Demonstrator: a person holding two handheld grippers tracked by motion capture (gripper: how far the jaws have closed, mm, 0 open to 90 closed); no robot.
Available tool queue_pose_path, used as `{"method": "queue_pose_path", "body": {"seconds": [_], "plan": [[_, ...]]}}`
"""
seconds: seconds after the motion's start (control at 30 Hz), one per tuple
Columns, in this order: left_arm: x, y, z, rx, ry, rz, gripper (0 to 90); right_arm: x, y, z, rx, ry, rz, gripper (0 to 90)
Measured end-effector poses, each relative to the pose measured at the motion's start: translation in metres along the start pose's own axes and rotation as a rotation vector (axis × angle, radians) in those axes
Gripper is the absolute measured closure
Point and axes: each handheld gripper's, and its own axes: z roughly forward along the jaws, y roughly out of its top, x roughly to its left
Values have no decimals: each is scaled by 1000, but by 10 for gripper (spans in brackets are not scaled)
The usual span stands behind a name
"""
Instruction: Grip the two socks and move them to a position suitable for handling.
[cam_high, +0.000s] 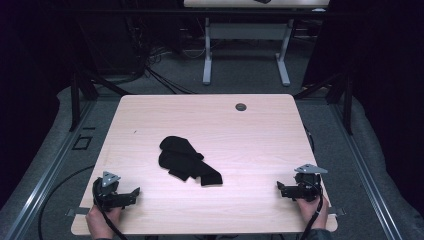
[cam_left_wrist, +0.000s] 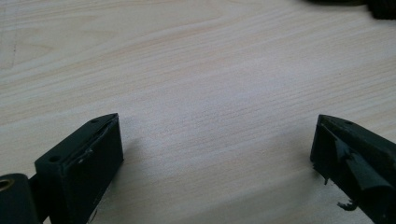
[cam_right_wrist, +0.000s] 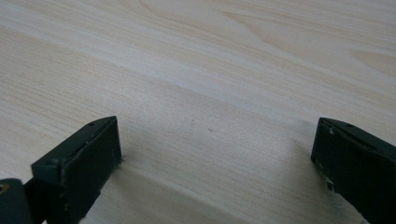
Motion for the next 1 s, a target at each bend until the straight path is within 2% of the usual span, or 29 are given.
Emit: {"method": "queue_pose_path", "body": {"seconds": [0.37,0.43,0.67,0.73,0.83,0.93,0.97,1.0], "plan": [[0,0,0,1,2,1,24,0,0,0,-1,-2,1,12],[0,0,0,3,20,-20,22,0,0,0,-2,-2,1,12],[1,0,-2,2,25,-28,34,0,0,0,-3,-3,2,13],[1,1,-3,8,17,-26,47,0,0,0,-3,-3,2,13],[-1,4,-6,-7,-2,-35,62,0,0,0,-3,-3,3,13],[-8,13,-10,-26,-34,-41,65,0,0,0,-3,-3,2,13],[-15,21,-13,-40,-56,-27,71,0,0,0,-3,-3,2,14],[-15,21,-13,-40,-56,-27,69,0,0,0,-4,-4,3,13]]}}
